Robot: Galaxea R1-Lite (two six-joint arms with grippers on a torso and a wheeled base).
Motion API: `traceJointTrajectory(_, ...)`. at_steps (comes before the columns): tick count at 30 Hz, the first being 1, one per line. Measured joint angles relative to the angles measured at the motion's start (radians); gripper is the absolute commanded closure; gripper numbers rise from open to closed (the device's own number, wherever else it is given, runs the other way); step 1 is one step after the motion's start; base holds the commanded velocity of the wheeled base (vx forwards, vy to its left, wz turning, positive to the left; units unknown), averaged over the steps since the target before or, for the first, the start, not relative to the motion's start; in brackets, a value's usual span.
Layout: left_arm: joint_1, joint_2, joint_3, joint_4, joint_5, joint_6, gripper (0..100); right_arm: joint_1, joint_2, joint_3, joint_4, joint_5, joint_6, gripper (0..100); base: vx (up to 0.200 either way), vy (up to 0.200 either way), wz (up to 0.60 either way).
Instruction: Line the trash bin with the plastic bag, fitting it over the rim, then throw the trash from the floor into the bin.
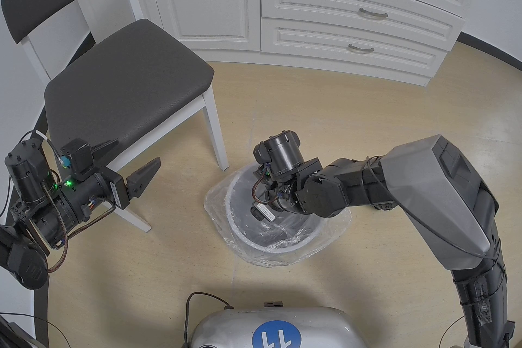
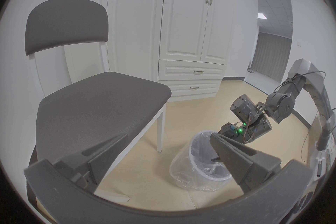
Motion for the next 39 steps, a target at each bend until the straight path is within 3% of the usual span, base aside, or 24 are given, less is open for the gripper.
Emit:
traceJointTrajectory(14, 0.001, 0.007, -0.002, 0.000, 0.001, 0.000, 0, -0.052, 0.004, 0.121, 0.002, -0.001, -0.040, 0, 0.000, 0.000, 0.00)
traceJointTrajectory(28, 0.000, 0.002, 0.003, 0.000, 0.002, 0.001, 0, -0.101, -0.145, 0.371, 0.000, -0.003, -0.108, 0, 0.000, 0.000, 0.00)
traceJointTrajectory(39, -0.003, -0.004, 0.008, 0.000, 0.003, 0.001, 0, -0.061, -0.224, 0.440, -0.048, -0.002, -0.106, 0, 0.000, 0.000, 0.00)
